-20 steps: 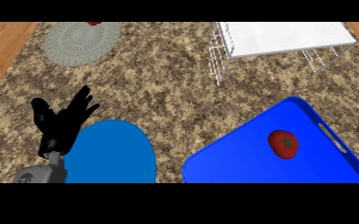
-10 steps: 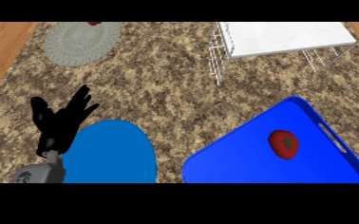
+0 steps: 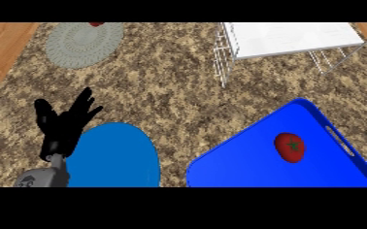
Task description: Pick the sweet potato from the tray and place it in the tiered shelf
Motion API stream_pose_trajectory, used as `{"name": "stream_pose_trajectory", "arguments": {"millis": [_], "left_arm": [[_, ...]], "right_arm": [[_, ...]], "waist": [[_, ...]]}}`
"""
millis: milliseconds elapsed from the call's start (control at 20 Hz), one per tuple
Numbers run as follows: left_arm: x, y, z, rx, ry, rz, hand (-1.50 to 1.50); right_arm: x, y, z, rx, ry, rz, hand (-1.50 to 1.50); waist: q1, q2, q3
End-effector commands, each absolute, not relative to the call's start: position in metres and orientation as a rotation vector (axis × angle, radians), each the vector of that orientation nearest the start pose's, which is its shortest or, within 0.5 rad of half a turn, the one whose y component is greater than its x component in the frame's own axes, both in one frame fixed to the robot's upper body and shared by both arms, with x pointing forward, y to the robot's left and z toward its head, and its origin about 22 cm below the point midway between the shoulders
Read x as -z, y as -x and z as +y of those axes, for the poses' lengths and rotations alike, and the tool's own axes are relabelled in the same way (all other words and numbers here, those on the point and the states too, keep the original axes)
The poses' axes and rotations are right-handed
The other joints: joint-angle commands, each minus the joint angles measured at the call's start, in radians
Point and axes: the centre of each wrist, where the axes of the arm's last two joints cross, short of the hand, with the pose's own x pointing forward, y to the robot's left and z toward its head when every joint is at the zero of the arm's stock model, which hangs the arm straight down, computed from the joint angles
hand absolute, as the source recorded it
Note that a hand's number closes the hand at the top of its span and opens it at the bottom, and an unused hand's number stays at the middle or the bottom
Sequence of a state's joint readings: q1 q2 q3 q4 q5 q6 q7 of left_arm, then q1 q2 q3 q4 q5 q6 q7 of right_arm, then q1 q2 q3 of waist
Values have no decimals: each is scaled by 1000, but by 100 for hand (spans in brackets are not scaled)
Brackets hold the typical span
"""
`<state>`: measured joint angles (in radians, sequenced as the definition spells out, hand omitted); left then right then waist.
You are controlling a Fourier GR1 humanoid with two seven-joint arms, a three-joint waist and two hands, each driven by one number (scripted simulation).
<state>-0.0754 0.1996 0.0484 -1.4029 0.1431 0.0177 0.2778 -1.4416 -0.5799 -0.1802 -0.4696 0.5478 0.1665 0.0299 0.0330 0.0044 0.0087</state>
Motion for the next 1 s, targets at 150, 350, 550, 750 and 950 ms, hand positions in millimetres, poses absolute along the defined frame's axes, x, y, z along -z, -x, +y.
{"name": "stream_pose_trajectory", "arguments": {"millis": [150,350,550,750,950], "left_arm": [[9,-250,291,-24,-76,-1128,0],[21,-251,298,-26,-70,-1121,0],[20,-252,302,-18,-82,-1138,0],[19,-255,295,-24,-58,-1133,0],[16,-252,315,-33,-96,-1127,0]], "right_arm": [[-350,-458,-297,-344,598,-1749,-150],[-355,-458,-296,-253,447,-1780,-150],[-373,-454,-301,-100,340,-1788,-150],[-381,-446,-323,84,416,-1824,-150],[-389,-429,-361,153,568,-1790,-150]], "waist": [[3,4,-8],[-7,4,-9],[-5,4,-9],[2,9,-9],[-12,3,-9]]}}
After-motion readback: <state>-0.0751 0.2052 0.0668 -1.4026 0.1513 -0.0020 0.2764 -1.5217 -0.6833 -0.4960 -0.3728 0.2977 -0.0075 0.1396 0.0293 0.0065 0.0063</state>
